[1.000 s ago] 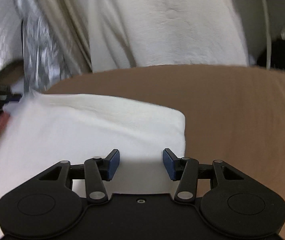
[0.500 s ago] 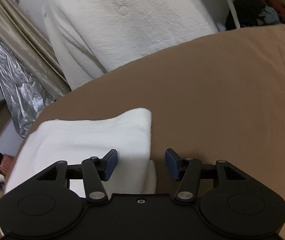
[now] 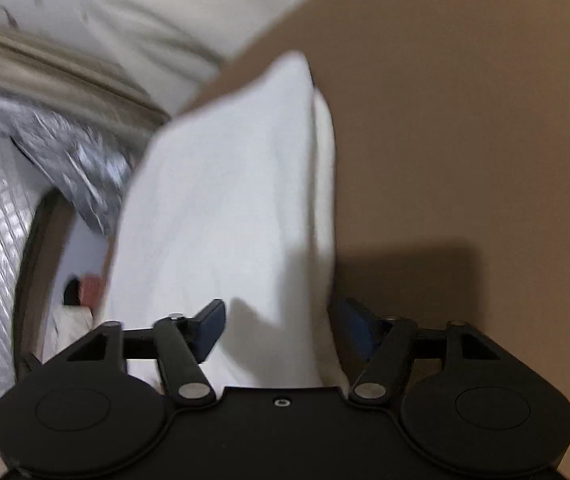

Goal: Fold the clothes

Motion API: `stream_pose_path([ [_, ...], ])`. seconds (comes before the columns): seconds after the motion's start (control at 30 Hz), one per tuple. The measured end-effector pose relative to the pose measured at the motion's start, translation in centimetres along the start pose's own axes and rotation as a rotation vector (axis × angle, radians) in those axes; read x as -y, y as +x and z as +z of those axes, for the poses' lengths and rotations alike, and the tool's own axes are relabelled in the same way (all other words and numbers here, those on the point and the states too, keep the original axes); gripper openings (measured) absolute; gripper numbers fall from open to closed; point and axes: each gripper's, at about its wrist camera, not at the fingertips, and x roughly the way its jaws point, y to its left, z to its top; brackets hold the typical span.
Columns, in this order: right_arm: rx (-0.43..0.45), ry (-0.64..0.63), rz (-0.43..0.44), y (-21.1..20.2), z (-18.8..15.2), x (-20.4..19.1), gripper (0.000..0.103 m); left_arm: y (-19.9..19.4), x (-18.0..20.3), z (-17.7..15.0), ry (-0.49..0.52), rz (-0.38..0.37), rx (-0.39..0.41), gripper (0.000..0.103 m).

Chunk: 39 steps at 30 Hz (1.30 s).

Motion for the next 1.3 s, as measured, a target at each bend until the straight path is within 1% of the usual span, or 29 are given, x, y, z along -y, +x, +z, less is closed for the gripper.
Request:
stream_pose_path([
  [0.03,-0.019,-0.016,-0.009,0.4,-0.3,-0.1,0.015,-1.1,-0.3,0.1,-0.027,-0.023,0.019,0.011],
  [0.1,0.05,-0.129,-0.021,-0.4,-0.1,-2.1,0.015,-3.1,-1.0,0.2,-0.083,-0.073,0.045,0.011],
  [0.17,0.147,-0.203,0.016,-2.7,-0.3,-4.2,0.013,-5.0,-2.0,0.0,-0.124,-0.128,0.042,0.011],
  [0.2,0.182,-0.224,0.051,-3.7,-0.5,-4.8,0.012,-5.5,-2.2,-0.4,-0.127,-0.133,0.04,0.011],
  [0.23,0.215,-0.245,0.084,-4.7,-0.8,-5.4,0.01,-5.8,-2.5,-1.0,-0.12,-0.115,0.029,0.011],
  [0.27,0.218,-0.26,0.081,-5.1,-1.1,-5.6,0.009,-6.0,-2.9,-1.8,-0.105,-0.081,0.014,0.011],
  [0.3,0.196,-0.27,0.013,-4.8,-1.4,-5.5,0.009,-5.7,-3.3,-2.4,-0.089,-0.031,-0.014,0.011],
  [0.33,0.173,-0.276,-0.052,-4.5,-1.7,-5.3,0.009,-4.6,-3.6,-2.7,-0.095,0.007,-0.059,0.011],
  [0.37,0.155,-0.245,-0.074,-4.0,-1.6,-4.6,0.009,-4.0,-4.0,-2.9,-0.121,0.007,-0.083,0.011],
  [0.4,0.136,-0.215,-0.096,-3.6,-1.6,-3.8,0.008,-3.9,-4.2,-2.8,-0.143,-0.001,-0.081,0.011],
  [0.43,0.121,-0.186,-0.114,-3.2,-1.5,-3.2,0.008,-4.4,-3.9,-2.5,-0.127,0.001,-0.058,0.011],
  [0.53,0.207,-0.212,-0.003,-5.7,-0.7,-4.1,0.008,-6.2,-2.3,-1.9,-0.045,0.015,0.02,0.011],
  [0.57,0.216,-0.217,0.004,-6.4,-0.6,-4.4,0.007,-6.2,-2.0,-2.0,-0.025,0.024,0.025,0.011],
  [0.63,0.207,-0.238,-0.145,-5.9,-1.3,-4.5,0.007,-5.0,-2.2,-2.3,-0.015,0.041,-0.028,0.012],
  [0.73,0.08,-0.303,-0.334,-2.1,-2.0,-4.4,0.007,-3.5,-2.6,-2.5,-0.02,0.06,-0.092,0.013],
  [0.8,0.058,-0.333,-0.374,-1.3,-2.0,-4.8,0.008,-2.7,-2.9,-2.6,-0.031,0.07,-0.127,0.015],
  [0.87,0.08,-0.311,-0.357,-2.1,-1.4,-4.8,0.008,-3.4,-3.0,-2.4,-0.025,0.067,-0.105,0.016],
  [0.93,0.103,-0.311,-0.344,-2.7,-1.5,-4.8,0.009,-4.2,-3.1,-2.1,-0.019,0.077,-0.069,0.018],
  [0.97,0.115,-0.311,-0.34,-3.0,-1.6,-4.8,0.011,-4.7,-2.8,-1.9,-0.018,0.083,-0.048,0.017],
  [1.0,0.135,-0.304,-0.381,-3.1,-1.5,-4.8,0.015,-5.4,-2.6,-1.9,-0.018,0.096,-0.023,0.019],
  [1.03,0.168,-0.291,-0.447,-3.3,-1.4,-4.7,0.019,-6.2,-2.5,-1.9,-0.019,0.111,0.002,0.022],
  [1.07,0.2,-0.278,-0.513,-3.5,-1.2,-4.7,0.031,-6.7,-2.1,-2.0,-0.01,0.176,0.024,0.036],
  [1.1,0.233,-0.265,-0.579,-3.7,-1.1,-4.7,0.059,-7.2,-1.7,-2.2,0.002,0.249,0.045,0.056],
  [1.13,0.265,-0.252,-0.646,-3.9,-0.9,-4.7,0.073,-7.7,-1.2,-2.4,0.013,0.323,0.066,0.062],
  [1.17,0.297,-0.244,-0.725,-3.9,-0.6,-4.5,0.083,-7.8,-0.8,-2.8,0.037,0.377,0.08,0.062],
  [1.2,0.307,-0.234,-0.732,-3.9,-0.1,-4.0,0.082,-7.8,-0.5,-3.4,0.062,0.399,0.087,0.062],
  [1.23,0.316,-0.221,-0.733,-4.0,0.4,-3.4,0.082,-7.7,-0.1,-3.8,0.083,0.394,0.086,0.062],
  [1.3,0.302,-0.095,-0.595,-4.2,1.3,-2.3,0.082,-8.0,1.5,-3.9,0.116,0.338,0.11,0.061],
])
